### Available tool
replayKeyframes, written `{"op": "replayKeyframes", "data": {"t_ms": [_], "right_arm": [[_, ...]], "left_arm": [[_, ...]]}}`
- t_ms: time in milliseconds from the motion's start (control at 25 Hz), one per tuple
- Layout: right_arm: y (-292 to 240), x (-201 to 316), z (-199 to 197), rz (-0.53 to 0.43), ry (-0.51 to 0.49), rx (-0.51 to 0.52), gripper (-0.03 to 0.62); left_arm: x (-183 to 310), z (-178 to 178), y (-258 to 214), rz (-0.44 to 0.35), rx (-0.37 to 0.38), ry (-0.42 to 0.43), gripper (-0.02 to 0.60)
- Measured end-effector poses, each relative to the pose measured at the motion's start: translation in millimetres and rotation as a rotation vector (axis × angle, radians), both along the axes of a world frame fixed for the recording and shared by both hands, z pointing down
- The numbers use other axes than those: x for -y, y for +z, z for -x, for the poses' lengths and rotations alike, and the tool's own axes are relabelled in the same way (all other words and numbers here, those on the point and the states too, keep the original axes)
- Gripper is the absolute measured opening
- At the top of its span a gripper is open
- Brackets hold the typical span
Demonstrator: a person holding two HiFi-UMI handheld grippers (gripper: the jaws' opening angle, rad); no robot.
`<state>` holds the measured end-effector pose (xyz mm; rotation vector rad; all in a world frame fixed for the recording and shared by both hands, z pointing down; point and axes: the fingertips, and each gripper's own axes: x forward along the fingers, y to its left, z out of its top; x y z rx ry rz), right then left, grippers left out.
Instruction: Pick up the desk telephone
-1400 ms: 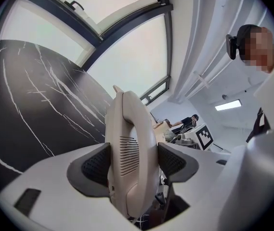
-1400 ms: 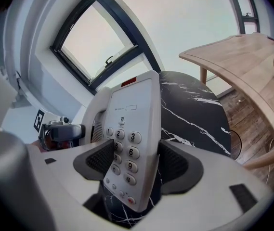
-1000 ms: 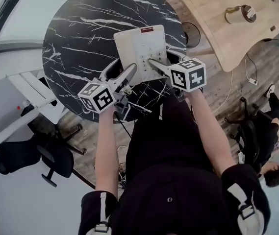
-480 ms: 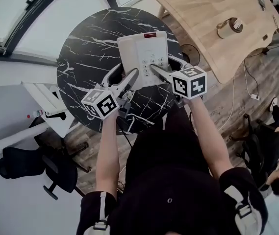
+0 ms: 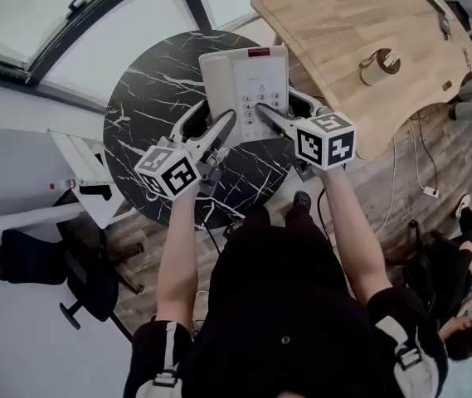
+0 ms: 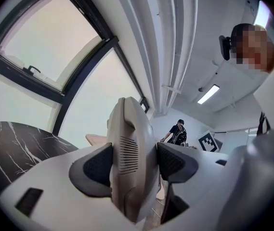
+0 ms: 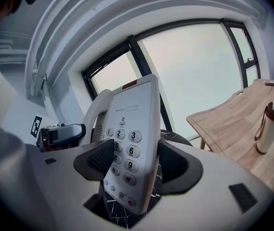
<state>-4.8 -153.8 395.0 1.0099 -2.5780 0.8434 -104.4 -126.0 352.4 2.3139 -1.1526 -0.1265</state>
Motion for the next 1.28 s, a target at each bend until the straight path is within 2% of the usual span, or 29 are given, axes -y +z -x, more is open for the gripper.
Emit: {"op": "replayKeyframes", "data": {"t_ms": [600,1000,1280], "right_arm": [[-94,-8,-48,-0.200,-0.150,0.079,0.308],[-127,-28,-83,-0.312,-0.201,0.086,0.308],[-136,-41,-97,-0.338,-0.212,0.105,0.307]], "left_arm": [[-30,-56,-91,-0.187,0.054,-0.163,0.304],[-59,-93,-116,-0.253,0.040,-0.230,0.305],[-73,-106,-125,-0.272,0.044,-0.252,0.304]]}}
